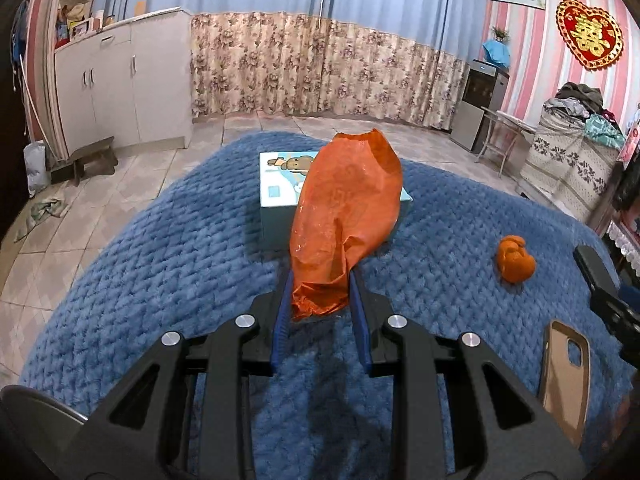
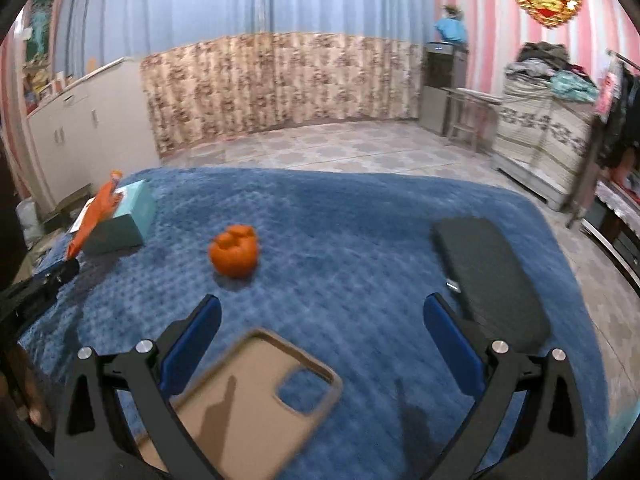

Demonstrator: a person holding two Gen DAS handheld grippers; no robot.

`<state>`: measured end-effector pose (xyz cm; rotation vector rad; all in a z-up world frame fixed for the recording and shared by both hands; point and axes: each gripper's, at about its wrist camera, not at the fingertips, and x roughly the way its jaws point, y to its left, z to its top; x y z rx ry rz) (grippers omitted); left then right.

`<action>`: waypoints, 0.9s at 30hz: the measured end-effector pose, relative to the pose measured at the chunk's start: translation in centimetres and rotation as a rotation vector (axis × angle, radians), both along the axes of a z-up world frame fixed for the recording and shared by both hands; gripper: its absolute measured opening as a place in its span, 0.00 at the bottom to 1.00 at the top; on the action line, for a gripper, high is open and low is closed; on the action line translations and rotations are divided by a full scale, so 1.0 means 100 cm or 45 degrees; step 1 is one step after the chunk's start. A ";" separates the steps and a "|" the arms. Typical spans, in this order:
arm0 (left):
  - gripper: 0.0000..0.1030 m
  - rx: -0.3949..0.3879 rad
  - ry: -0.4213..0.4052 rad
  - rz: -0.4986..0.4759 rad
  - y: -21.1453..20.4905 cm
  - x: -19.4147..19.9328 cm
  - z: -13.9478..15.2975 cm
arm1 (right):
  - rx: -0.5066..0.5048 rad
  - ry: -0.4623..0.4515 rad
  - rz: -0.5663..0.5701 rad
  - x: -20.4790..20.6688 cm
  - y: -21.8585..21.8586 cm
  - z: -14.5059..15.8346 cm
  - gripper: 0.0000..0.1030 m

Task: Collect trash
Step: 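Grasp the orange plastic bag with the left tool while the right tool grasps the orange peel, then carry the orange bag and orange peel with both tools over the teal basket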

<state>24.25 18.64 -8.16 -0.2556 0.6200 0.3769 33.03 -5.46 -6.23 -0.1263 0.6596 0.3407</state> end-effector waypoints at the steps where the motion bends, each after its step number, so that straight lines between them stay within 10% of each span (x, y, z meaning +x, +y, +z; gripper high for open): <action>1: 0.25 0.003 -0.002 0.000 0.000 0.001 0.000 | -0.012 0.002 0.014 0.003 0.006 -0.001 0.96; 8: 0.25 -0.028 -0.012 0.023 0.006 -0.001 -0.001 | -0.109 0.063 0.126 0.034 0.051 -0.010 0.93; 16: 0.25 -0.034 -0.015 0.020 0.007 -0.002 0.000 | -0.141 0.237 0.255 0.062 0.078 -0.024 0.51; 21: 0.25 -0.029 -0.011 0.019 0.007 -0.002 -0.001 | -0.158 0.163 0.282 0.046 0.079 -0.019 0.28; 27: 0.25 -0.030 -0.010 0.017 0.008 -0.001 0.000 | -0.097 0.076 0.223 0.013 0.047 0.003 0.28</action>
